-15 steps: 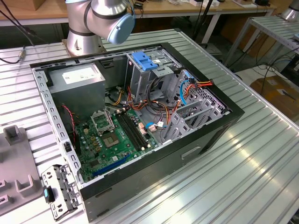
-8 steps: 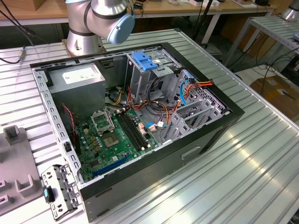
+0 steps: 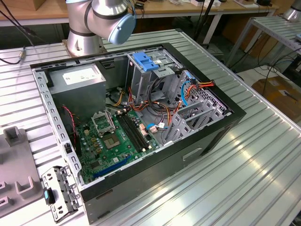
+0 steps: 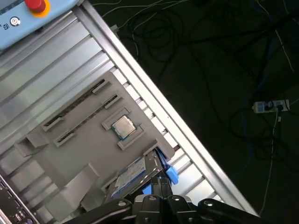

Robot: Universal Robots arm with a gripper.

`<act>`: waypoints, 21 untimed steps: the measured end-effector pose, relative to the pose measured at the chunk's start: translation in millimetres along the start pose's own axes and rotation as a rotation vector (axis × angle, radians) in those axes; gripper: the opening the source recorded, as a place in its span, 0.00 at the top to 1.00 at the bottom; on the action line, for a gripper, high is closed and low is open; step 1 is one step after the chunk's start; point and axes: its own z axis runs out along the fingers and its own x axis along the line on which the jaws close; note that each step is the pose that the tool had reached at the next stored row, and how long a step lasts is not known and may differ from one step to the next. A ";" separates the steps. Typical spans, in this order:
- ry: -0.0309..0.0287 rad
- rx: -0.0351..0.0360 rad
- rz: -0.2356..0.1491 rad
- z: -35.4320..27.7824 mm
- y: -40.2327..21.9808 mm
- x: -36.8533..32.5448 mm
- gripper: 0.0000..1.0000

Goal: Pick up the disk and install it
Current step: 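Pick up the disk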

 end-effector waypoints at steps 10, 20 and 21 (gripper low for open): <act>-0.0094 0.0017 0.216 0.3 0.0 0.0 0.89; -0.0188 0.0035 0.434 0.6 0.0 0.0 0.89; -0.0194 0.0035 0.449 0.6 0.0 0.0 0.89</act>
